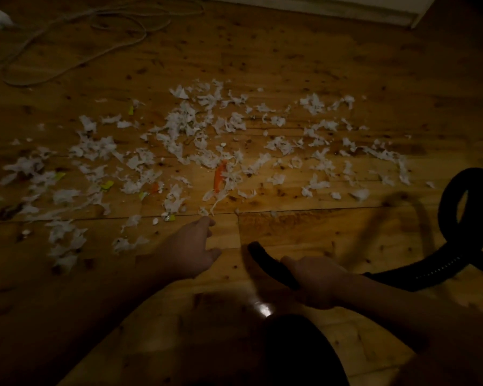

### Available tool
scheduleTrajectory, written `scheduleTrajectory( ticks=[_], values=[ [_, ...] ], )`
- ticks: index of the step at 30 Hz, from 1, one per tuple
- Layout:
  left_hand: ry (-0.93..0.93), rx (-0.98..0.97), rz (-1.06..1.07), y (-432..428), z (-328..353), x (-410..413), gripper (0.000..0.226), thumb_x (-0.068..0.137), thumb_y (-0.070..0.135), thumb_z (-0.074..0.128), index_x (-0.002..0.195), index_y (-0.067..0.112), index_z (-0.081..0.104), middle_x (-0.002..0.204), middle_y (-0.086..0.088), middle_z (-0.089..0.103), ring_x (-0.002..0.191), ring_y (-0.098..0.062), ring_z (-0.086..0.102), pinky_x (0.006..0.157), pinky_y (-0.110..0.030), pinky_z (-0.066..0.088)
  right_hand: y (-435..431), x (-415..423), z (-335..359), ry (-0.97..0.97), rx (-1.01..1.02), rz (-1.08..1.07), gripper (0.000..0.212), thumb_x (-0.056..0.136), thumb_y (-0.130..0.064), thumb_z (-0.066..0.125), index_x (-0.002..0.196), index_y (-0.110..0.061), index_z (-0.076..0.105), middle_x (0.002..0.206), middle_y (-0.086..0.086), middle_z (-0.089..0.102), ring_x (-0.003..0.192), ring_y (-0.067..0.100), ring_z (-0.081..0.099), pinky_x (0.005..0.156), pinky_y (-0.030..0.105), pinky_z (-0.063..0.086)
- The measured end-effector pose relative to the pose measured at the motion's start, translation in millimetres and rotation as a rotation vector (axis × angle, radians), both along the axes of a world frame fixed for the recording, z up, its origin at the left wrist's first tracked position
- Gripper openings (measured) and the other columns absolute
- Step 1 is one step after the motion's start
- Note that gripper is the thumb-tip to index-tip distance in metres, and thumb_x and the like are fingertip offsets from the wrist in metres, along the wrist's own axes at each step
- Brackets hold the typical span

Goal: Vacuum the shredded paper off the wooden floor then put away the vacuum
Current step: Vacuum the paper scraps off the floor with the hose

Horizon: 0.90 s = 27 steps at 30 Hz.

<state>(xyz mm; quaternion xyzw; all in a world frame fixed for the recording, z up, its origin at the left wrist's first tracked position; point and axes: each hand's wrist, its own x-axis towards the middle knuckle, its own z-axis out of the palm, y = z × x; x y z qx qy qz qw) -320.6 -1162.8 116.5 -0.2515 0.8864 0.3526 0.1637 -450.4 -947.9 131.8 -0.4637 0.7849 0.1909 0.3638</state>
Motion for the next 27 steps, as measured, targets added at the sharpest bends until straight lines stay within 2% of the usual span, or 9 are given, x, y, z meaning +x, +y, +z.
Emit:
scheduleTrajectory(
  ticks=[1, 3, 6, 8, 10, 14, 19, 23, 27],
  values=[
    [-0.006, -0.002, -0.001, -0.6, 5.7, 1.5, 0.062, 0.092, 0.037, 0.062, 0.143, 0.021, 0.032, 0.138, 0.001, 0.049, 0.104, -0.021, 0.064, 0.079, -0.029, 0.051, -0.3, 0.2, -3.3, -0.014, -0.003, 0.016, 0.05, 0.092, -0.028, 0.061, 0.135, -0.017, 0.035, 0.107, 0.006, 0.061, 0.09, 0.025, 0.06, 0.053, 0.029, 0.037],
    [-0.004, -0.021, -0.012, -0.6, 12.3, 5.9, 0.061, 0.091, 0.038, 0.062, 0.142, 0.02, 0.034, 0.137, 0.001, 0.05, 0.107, -0.019, 0.062, 0.085, -0.03, 0.052, -5.0, -3.1, -8.8, -0.026, -0.041, 0.026, 0.046, 0.093, -0.028, 0.06, 0.133, -0.017, 0.038, 0.108, 0.006, 0.061, 0.087, 0.022, 0.058, 0.06, 0.03, 0.041],
    [-0.053, -0.035, -0.083, 0.1, 23.1, 22.7, 0.057, 0.091, 0.04, 0.061, 0.139, 0.023, 0.035, 0.134, 0.005, 0.05, 0.115, -0.013, 0.053, 0.095, -0.032, 0.048, -16.5, -12.1, -13.0, -0.059, -0.076, -0.008, 0.034, 0.095, -0.024, 0.055, 0.126, -0.016, 0.042, 0.096, 0.002, 0.054, 0.079, 0.018, 0.049, 0.051, 0.025, 0.032],
    [-0.124, -0.049, -0.128, -0.1, 31.5, 38.1, 0.057, 0.092, 0.043, 0.057, 0.14, 0.028, 0.031, 0.134, 0.01, 0.048, 0.114, -0.009, 0.053, 0.096, -0.031, 0.048, -20.2, -18.0, -16.6, -0.07, -0.111, -0.005, 0.033, 0.096, -0.022, 0.054, 0.126, -0.016, 0.042, 0.097, 0.001, 0.055, 0.082, 0.02, 0.054, 0.053, 0.026, 0.034],
    [-0.192, -0.088, -0.145, -1.3, 37.1, 49.4, 0.057, 0.093, 0.047, 0.053, 0.142, 0.031, 0.028, 0.135, 0.012, 0.046, 0.114, -0.007, 0.053, 0.097, -0.029, 0.047, -21.4, -24.3, -20.9, -0.077, -0.133, -0.011, 0.035, 0.095, -0.023, 0.055, 0.127, -0.016, 0.042, 0.108, 0.006, 0.06, 0.089, 0.023, 0.058, 0.059, 0.029, 0.037],
    [-0.209, -0.147, -0.093, 2.2, 23.4, 33.7, 0.059, 0.093, 0.049, 0.052, 0.143, 0.028, 0.03, 0.137, 0.008, 0.048, 0.111, -0.011, 0.057, 0.092, -0.03, 0.05, -20.8, -34.3, -29.2, -0.126, -0.178, -0.041, 0.035, 0.095, -0.029, 0.057, 0.125, -0.018, 0.044, 0.109, 0.004, 0.061, 0.089, 0.02, 0.057, 0.065, 0.029, 0.039],
    [-0.109, 0.021, 0.149, 40.3, -20.2, -15.7, 0.06, 0.093, 0.039, 0.058, 0.144, 0.025, 0.029, 0.133, 0.005, 0.049, 0.102, -0.012, 0.059, 0.079, -0.028, 0.047, -22.9, -43.8, -41.9, -0.2, -0.252, -0.161, 0.041, 0.091, -0.036, 0.063, 0.125, -0.021, 0.045, 0.101, -0.002, 0.057, 0.086, 0.016, 0.056, 0.067, 0.029, 0.046],
    [-0.007, 0.083, 0.378, 62.9, -45.9, -21.4, 0.056, 0.09, 0.031, 0.064, 0.138, 0.018, 0.038, 0.117, 0.003, 0.053, 0.108, -0.017, 0.057, 0.085, -0.036, 0.052, -21.7, -41.8, -47.2, -0.216, -0.225, -0.176, 0.043, 0.093, -0.038, 0.06, 0.129, -0.022, 0.042, 0.11, 0.001, 0.061, 0.089, 0.018, 0.059, 0.07, 0.032, 0.05],
    [0.033, 0.017, 0.412, 61.5, -56.8, -19.5, 0.057, 0.089, 0.026, 0.067, 0.138, 0.016, 0.041, 0.123, -0.002, 0.056, 0.114, -0.018, 0.055, 0.086, -0.029, 0.047, -21.9, -41.6, -48.5, -0.202, -0.212, -0.166, 0.044, 0.094, -0.029, 0.06, 0.133, -0.021, 0.04, 0.116, 0.004, 0.06, 0.101, 0.022, 0.061, 0.078, 0.035, 0.051]
  ],
)
